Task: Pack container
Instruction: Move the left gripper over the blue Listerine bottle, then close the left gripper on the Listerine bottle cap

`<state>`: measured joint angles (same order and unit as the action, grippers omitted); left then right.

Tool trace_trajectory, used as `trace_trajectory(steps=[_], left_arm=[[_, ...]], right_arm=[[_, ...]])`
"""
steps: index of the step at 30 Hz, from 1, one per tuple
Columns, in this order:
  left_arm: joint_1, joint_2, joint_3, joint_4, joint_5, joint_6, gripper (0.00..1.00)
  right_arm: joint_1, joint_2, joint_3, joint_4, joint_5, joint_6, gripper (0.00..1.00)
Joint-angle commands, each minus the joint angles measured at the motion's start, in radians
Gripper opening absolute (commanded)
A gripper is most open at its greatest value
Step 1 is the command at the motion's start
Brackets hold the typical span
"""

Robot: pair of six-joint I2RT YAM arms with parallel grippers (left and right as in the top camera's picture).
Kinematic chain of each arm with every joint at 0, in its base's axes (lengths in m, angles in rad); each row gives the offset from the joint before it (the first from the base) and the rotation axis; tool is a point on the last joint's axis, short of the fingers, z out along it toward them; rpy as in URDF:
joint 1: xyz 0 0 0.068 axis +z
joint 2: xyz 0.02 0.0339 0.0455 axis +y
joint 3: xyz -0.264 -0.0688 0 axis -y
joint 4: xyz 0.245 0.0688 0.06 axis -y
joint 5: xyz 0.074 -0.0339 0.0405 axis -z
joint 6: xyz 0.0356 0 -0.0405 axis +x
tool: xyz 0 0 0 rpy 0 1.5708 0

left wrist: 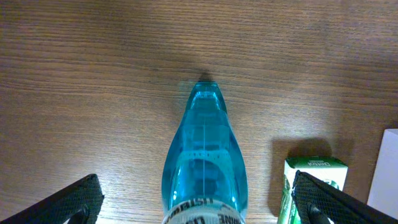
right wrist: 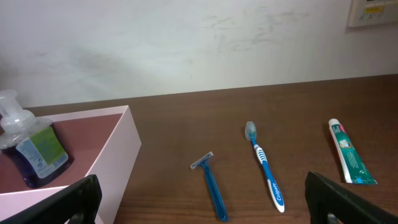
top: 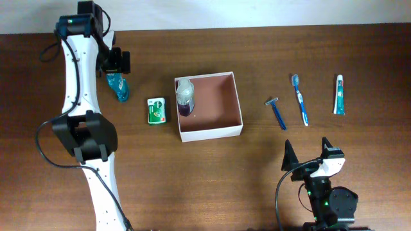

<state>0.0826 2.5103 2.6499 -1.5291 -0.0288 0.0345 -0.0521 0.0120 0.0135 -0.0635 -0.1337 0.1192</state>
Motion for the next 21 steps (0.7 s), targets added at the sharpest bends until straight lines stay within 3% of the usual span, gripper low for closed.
trace_trajectory(steps=[1, 12, 21], left_arm=[[-0.001, 0.014, 0.000, -0.004, 0.015, 0.015, 0.93], [-0.001, 0.027, 0.000, -0.008, 0.016, 0.015, 0.65], [-0.001, 0.080, 0.000, -0.020, 0.015, 0.015, 0.64]], right_arm=[[-0.008, -0.008, -0.008, -0.001, -0.013, -0.007, 0.99], [-0.008, -0.008, -0.008, -0.001, -0.013, -0.007, 0.99], [-0.008, -0.008, -0.008, -0.001, -0.013, -0.007, 0.99]])
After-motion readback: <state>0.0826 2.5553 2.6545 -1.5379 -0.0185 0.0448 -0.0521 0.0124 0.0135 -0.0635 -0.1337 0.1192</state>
